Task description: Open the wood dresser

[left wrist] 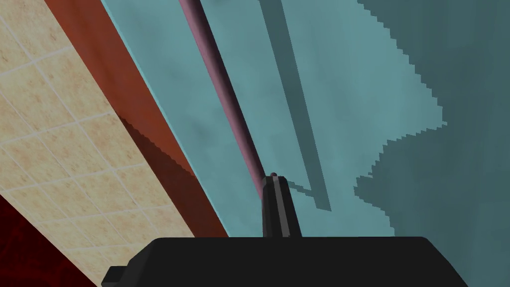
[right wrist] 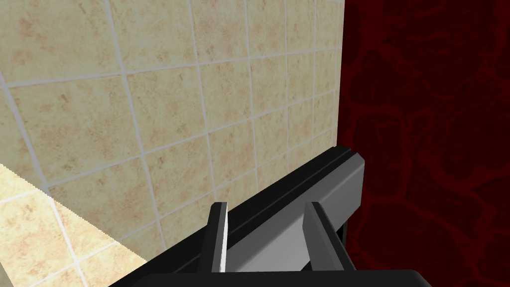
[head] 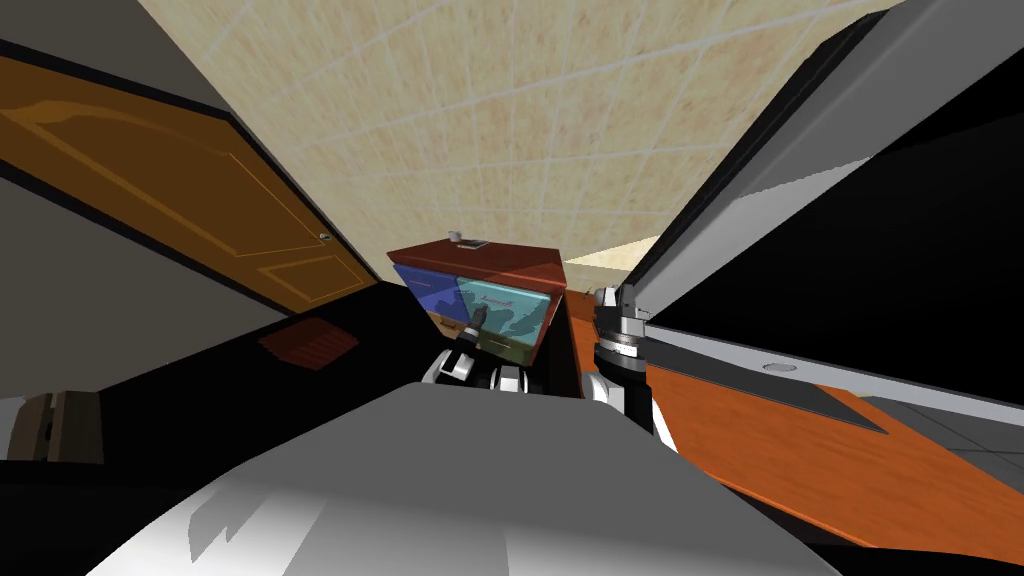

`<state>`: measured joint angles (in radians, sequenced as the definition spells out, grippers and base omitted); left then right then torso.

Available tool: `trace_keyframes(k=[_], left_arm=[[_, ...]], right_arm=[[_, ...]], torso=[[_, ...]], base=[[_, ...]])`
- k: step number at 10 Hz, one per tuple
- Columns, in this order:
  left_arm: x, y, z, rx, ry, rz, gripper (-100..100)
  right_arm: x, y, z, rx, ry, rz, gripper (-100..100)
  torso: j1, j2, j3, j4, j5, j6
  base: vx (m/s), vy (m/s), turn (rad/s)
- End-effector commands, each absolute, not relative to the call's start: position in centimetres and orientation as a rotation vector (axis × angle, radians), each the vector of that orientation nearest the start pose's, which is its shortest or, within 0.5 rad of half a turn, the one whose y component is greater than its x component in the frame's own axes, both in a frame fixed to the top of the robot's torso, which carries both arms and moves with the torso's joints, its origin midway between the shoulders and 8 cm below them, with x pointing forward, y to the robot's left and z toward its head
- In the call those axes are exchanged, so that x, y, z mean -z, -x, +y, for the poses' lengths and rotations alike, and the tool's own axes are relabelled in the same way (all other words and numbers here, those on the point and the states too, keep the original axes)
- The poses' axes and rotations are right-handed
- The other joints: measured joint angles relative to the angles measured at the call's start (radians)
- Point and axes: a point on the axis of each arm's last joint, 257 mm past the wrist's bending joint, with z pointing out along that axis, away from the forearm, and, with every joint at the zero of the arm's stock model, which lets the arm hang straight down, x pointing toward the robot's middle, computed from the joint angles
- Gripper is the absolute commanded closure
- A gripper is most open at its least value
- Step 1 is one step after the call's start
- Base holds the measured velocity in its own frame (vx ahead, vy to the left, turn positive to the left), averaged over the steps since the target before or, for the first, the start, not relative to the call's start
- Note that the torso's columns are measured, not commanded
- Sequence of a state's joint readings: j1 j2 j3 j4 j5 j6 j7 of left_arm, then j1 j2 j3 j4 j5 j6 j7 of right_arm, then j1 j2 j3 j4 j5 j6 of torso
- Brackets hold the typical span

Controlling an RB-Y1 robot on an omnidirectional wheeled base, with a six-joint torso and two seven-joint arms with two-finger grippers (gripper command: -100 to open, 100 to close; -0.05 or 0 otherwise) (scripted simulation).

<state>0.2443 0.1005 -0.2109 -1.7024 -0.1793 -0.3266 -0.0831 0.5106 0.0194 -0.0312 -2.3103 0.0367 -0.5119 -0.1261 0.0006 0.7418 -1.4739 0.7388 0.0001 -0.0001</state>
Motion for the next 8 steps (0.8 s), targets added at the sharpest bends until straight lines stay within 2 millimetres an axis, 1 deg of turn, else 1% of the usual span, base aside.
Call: trace_keyframes(k=[1, 2, 3, 4, 5, 7, 8], left_arm=[[19.9, -45.59, 15.28, 1.215, 0.727, 1.29, 100], [19.58, -45.34, 15.19, 1.217, 0.725, 1.291, 100], [19.69, -45.45, 15.18, 1.216, 0.725, 1.29, 100], [19.47, -45.76, 15.04, 1.214, 0.729, 1.296, -100], [19.44, -45.83, 15.02, 1.214, 0.73, 1.297, -100], [19.22, -46.21, 14.87, 1.211, 0.734, 1.304, -100], [19.25, -46.06, 14.91, 1.213, 0.731, 1.301, -100]], right_arm=[[-3.7, -33.35, -28.62, -1.368, -0.663, 0.562, 0], [-3.7, -33.35, -28.62, -1.368, -0.663, 0.562, 0], [-3.7, -33.35, -28.62, -1.368, -0.663, 0.562, 0], [-3.69, -33.35, -28.62, -1.368, -0.663, 0.562, 0], [-3.69, -33.35, -28.62, -1.368, -0.663, 0.562, 0], [-3.68, -33.34, -28.63, -1.368, -0.663, 0.562, 0], [-3.68, -33.34, -28.63, -1.368, -0.663, 0.562, 0]], torso=[[0.001, 0.001, 0.001, 0.0, 0.0, 0.0], [0.001, 0.0, 0.0, 0.0, 0.0, 0.0], [0.0, -0.002, -0.001, 0.0, 0.0, 0.0], [-0.002, -0.009, -0.005, -0.002, 0.0, 0.0], [-0.004, -0.016, -0.009, -0.004, -0.001, 0.0], [-0.001, -0.012, -0.007, -0.003, 0.0, 0.0], [-0.001, -0.007, -0.004, -0.002, 0.0, 0.0]], base=[[-0.182, 0.047, 0.009], [-0.203, 0.049, 0.018], [-0.095, 0.023, 0.001], [0.065, -0.019, -0.061], [0.154, -0.017, -0.047], [0.188, -0.018, -0.035], [0.098, -0.011, -0.007]])
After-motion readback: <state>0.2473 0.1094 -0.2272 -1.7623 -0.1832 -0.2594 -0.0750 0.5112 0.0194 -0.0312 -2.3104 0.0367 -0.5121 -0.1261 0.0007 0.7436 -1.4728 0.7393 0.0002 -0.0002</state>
